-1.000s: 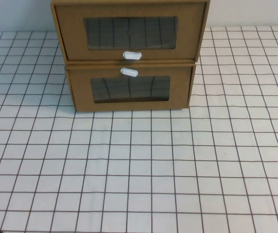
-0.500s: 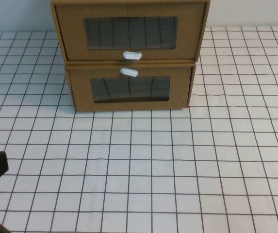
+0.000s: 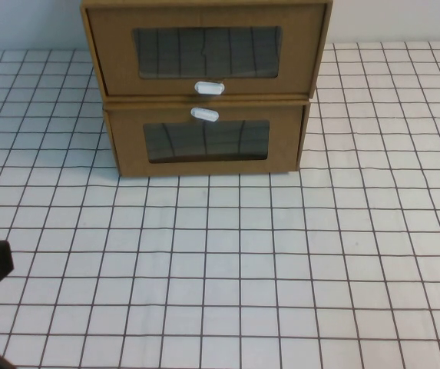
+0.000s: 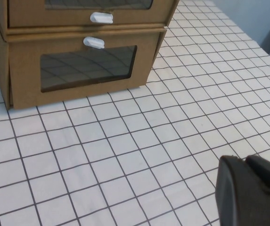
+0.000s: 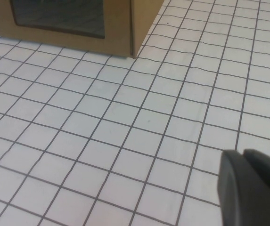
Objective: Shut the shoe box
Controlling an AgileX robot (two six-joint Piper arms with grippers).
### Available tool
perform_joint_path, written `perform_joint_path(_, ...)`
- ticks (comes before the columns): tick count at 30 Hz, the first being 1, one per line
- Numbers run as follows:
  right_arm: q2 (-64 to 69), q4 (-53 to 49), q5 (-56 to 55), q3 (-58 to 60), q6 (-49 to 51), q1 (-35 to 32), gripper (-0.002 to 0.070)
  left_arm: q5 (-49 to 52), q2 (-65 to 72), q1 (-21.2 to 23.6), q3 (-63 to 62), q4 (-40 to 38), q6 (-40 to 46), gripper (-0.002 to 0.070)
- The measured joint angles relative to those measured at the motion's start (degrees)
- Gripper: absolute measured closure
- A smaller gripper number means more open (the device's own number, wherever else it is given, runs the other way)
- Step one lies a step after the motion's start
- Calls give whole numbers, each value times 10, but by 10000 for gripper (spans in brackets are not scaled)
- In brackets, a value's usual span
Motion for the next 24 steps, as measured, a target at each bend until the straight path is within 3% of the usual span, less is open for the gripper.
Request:
perform_joint_path(9,0,0,0,0,0,0,689,-69,-83,0,27,35,6,680)
perform_joint_path(15,0,0,0,0,0,0,689,-228,-189,0,139,171,-13,680)
perform_joint_path(20,0,0,0,0,0,0,689,-382,-273,0,300,302,-136,680)
perform_joint_path(24,0,0,1,0,0,0,689,-434,-292,2,393,364,-220,680)
